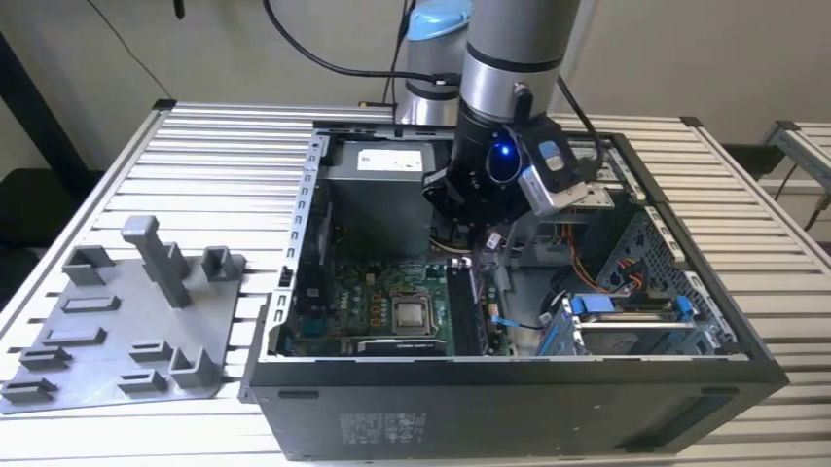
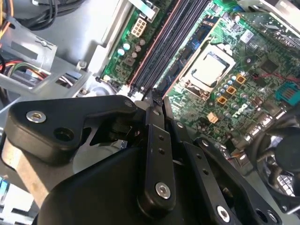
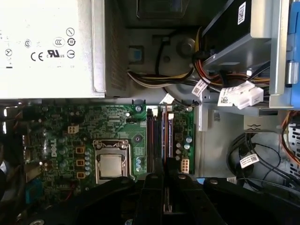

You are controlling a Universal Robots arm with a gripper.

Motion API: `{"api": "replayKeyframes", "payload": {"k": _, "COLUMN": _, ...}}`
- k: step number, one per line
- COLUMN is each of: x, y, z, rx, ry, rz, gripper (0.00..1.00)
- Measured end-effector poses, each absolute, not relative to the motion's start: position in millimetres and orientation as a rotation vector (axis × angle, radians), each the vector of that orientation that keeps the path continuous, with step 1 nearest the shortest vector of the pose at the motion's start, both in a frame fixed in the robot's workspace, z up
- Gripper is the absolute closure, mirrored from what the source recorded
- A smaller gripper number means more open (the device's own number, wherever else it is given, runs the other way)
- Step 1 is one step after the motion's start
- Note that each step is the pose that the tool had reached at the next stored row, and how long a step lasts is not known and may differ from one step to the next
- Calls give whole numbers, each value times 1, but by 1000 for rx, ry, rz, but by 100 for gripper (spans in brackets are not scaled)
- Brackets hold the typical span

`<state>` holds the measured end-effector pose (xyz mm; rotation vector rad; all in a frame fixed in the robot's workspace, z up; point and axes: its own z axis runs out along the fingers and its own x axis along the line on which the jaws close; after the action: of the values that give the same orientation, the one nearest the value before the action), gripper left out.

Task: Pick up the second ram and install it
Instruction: 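Insert the second ram into the second slot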

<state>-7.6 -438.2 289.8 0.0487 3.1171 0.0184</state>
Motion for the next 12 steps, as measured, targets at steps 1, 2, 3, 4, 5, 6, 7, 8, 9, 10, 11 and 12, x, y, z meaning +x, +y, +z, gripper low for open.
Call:
{"api": "replayKeyframes", "payload": {"k": 1, "x": -8, "y": -439, "z": 288, "rx": 49, "ry": 3117, "rz": 18, "gripper": 86}}
{"api": "replayKeyframes", "payload": {"k": 2, "x": -8, "y": -439, "z": 286, "rx": 49, "ry": 3117, "rz": 18, "gripper": 86}}
{"api": "replayKeyframes", "payload": {"k": 3, "x": -8, "y": -440, "z": 284, "rx": 49, "ry": 3117, "rz": 18, "gripper": 86}}
{"api": "replayKeyframes", "payload": {"k": 4, "x": -8, "y": -441, "z": 283, "rx": 49, "ry": 3117, "rz": 18, "gripper": 86}}
{"api": "replayKeyframes", "payload": {"k": 5, "x": -8, "y": -442, "z": 282, "rx": 48, "ry": 3118, "rz": 17, "gripper": 86}}
{"api": "replayKeyframes", "payload": {"k": 6, "x": -8, "y": -443, "z": 281, "rx": 48, "ry": 3119, "rz": 16, "gripper": 86}}
{"api": "replayKeyframes", "payload": {"k": 7, "x": -9, "y": -444, "z": 280, "rx": 48, "ry": 3120, "rz": 14, "gripper": 86}}
{"api": "replayKeyframes", "payload": {"k": 8, "x": -9, "y": -445, "z": 279, "rx": 48, "ry": 3120, "rz": 11, "gripper": 86}}
{"api": "replayKeyframes", "payload": {"k": 9, "x": -9, "y": -446, "z": 279, "rx": 48, "ry": 3122, "rz": 8, "gripper": 86}}
{"api": "replayKeyframes", "payload": {"k": 10, "x": -9, "y": -446, "z": 278, "rx": 48, "ry": 3124, "rz": 6, "gripper": 86}}
{"api": "replayKeyframes", "payload": {"k": 11, "x": -9, "y": -447, "z": 277, "rx": 48, "ry": 3124, "rz": 4, "gripper": 86}}
{"api": "replayKeyframes", "payload": {"k": 12, "x": -9, "y": -447, "z": 276, "rx": 48, "ry": 3124, "rz": 1, "gripper": 86}}
